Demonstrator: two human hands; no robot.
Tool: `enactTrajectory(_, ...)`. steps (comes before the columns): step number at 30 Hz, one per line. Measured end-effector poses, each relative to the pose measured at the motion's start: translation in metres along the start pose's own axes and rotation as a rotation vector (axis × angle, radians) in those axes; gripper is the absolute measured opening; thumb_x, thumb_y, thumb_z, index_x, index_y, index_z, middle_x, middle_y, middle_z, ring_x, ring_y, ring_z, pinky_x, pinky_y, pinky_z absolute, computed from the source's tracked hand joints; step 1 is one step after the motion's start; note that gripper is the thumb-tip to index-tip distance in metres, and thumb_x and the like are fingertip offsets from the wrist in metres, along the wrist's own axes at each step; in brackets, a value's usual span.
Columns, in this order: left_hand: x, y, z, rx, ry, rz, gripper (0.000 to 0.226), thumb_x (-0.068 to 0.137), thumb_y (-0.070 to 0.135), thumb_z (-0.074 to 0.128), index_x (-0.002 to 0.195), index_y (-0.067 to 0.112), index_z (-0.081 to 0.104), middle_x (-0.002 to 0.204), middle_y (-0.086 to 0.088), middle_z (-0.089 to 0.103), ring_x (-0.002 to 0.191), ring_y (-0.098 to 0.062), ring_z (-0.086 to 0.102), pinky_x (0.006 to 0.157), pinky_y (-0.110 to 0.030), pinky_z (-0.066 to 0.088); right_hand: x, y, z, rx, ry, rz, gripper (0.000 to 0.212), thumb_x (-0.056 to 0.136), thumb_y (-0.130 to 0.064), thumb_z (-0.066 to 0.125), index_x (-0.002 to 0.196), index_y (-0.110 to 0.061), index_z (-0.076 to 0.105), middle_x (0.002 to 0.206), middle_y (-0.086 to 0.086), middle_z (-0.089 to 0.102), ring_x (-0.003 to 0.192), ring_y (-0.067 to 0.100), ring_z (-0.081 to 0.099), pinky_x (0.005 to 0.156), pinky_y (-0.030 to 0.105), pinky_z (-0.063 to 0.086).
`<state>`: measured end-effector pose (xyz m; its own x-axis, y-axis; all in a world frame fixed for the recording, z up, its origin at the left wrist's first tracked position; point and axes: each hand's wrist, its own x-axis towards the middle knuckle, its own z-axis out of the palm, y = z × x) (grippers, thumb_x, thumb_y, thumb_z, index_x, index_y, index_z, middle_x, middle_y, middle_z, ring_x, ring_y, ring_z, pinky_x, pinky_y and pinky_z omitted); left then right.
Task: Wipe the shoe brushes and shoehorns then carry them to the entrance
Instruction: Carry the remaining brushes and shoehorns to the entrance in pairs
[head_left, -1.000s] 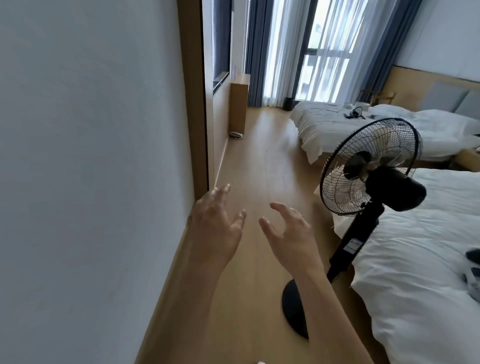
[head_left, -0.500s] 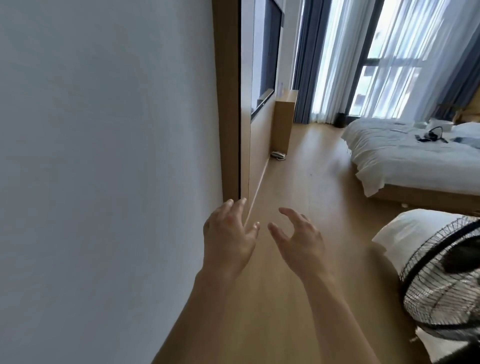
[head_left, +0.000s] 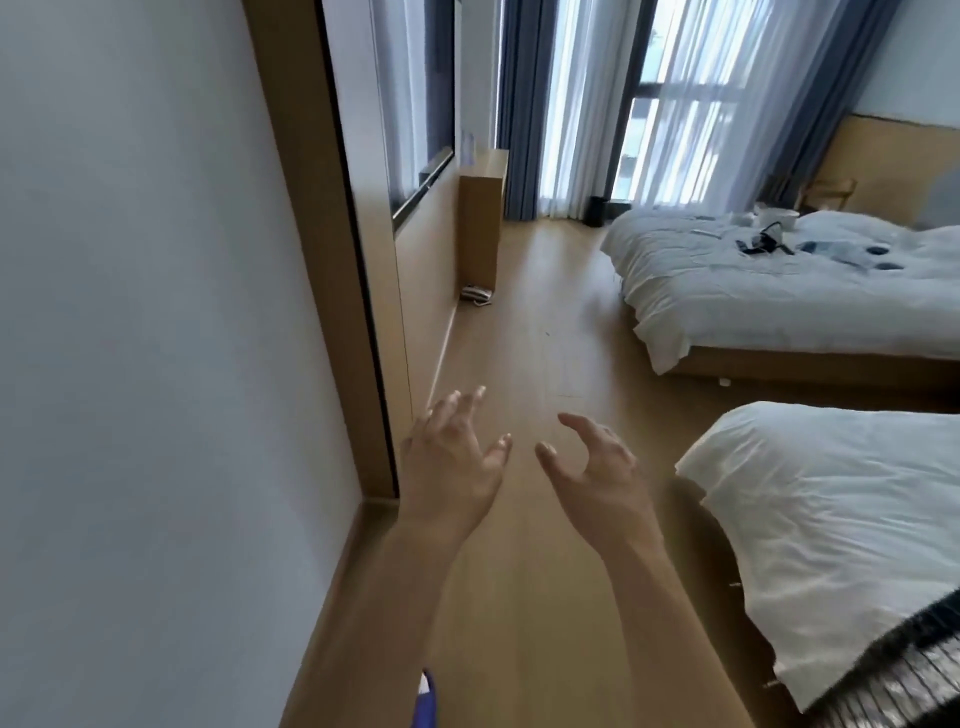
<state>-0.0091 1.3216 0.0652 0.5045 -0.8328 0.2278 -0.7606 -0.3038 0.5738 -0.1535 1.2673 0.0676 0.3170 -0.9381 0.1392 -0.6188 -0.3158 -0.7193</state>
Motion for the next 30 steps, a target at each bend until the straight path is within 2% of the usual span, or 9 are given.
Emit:
enactTrajectory(7, 0.154, 0.017, 0.059, -0.041, -0.085, 0.098, 0.061, 0.092, 0.046, 0.058, 0.149, 0.032, 0.037, 0.153, 0.001, 0.040, 0.139, -0.022, 0.037, 0.112, -0.040, 0.034, 0.141, 0.025, 0.010, -0.022, 0.086, 0.115, 0.049, 0.095, -0.043, 0.062, 0.141, -0.028, 0.052, 0.145, -0.004, 0.053, 0.134, 0.015, 0.047, 0.105, 0.027, 0.036)
enactTrajectory(14, 0.323, 0.037, 0.098, -0.079, -0.103, 0.172, 0.058, 0.091, 0.043, 0.061, 0.145, 0.030, 0.043, 0.151, -0.001, 0.044, 0.139, -0.022, 0.039, 0.113, -0.038, 0.032, 0.292, 0.032, 0.018, -0.026, 0.157, 0.180, 0.051, 0.095, -0.045, 0.062, 0.142, -0.030, 0.051, 0.147, -0.005, 0.051, 0.136, 0.014, 0.046, 0.109, 0.031, 0.038)
enactTrajectory(21, 0.424, 0.075, 0.161, -0.111, -0.159, 0.290, 0.055, 0.091, 0.039, 0.063, 0.142, 0.029, 0.046, 0.147, 0.002, 0.047, 0.137, -0.022, 0.041, 0.111, -0.040, 0.034, 0.397, 0.077, 0.006, -0.014, 0.215, 0.264, 0.053, 0.094, -0.044, 0.063, 0.143, -0.029, 0.051, 0.148, -0.003, 0.051, 0.137, 0.015, 0.045, 0.112, 0.034, 0.040)
enactTrajectory(30, 0.561, 0.132, 0.238, -0.063, -0.114, 0.291, 0.057, 0.091, 0.040, 0.062, 0.144, 0.031, 0.043, 0.151, 0.003, 0.044, 0.140, -0.022, 0.036, 0.113, -0.043, 0.032, 0.564, 0.144, -0.023, 0.038, 0.184, 0.230, 0.055, 0.093, -0.043, 0.064, 0.145, -0.028, 0.050, 0.150, -0.002, 0.049, 0.139, 0.015, 0.043, 0.111, 0.032, 0.036)
